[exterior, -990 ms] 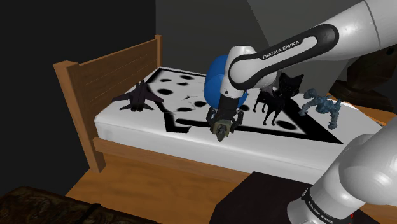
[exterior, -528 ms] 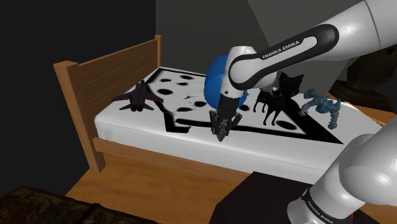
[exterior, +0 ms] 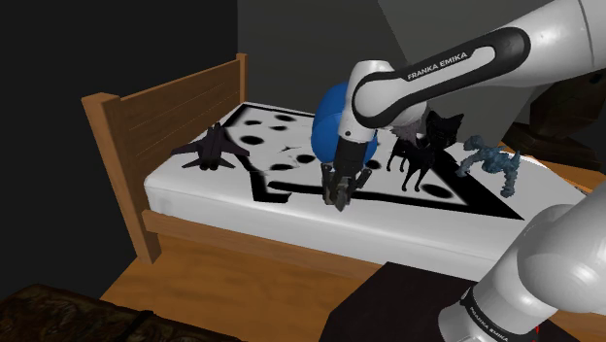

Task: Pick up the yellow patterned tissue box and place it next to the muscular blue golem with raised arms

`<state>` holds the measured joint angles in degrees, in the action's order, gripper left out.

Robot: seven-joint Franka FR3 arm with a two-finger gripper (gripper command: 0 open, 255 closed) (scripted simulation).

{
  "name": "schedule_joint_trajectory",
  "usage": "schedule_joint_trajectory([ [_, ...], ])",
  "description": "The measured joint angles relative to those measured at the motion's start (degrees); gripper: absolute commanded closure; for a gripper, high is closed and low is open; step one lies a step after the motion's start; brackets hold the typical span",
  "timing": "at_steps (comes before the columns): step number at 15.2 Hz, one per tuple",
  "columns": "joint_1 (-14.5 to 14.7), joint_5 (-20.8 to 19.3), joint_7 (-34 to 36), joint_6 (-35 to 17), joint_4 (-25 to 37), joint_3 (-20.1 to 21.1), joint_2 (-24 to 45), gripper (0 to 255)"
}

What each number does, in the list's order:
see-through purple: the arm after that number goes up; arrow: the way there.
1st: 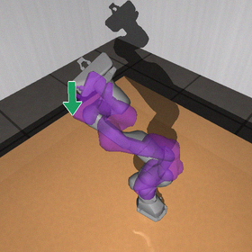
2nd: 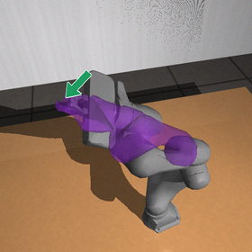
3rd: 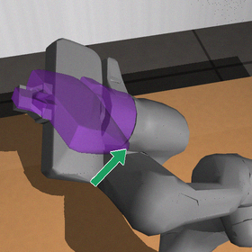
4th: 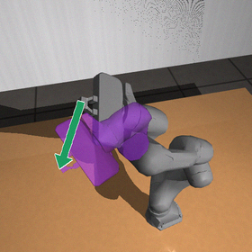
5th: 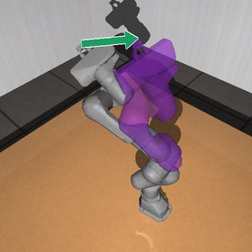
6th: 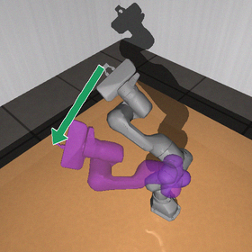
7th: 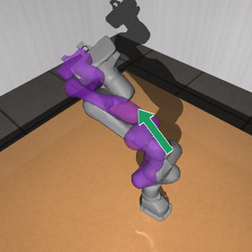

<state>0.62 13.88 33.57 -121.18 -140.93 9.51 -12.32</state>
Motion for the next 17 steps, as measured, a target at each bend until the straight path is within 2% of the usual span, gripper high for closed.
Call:
schedule_joint_trajectory([
  [17, -0.3, -0.9, 2.0, 13.8, 8.2, -0.8, -5.7, 255],
])
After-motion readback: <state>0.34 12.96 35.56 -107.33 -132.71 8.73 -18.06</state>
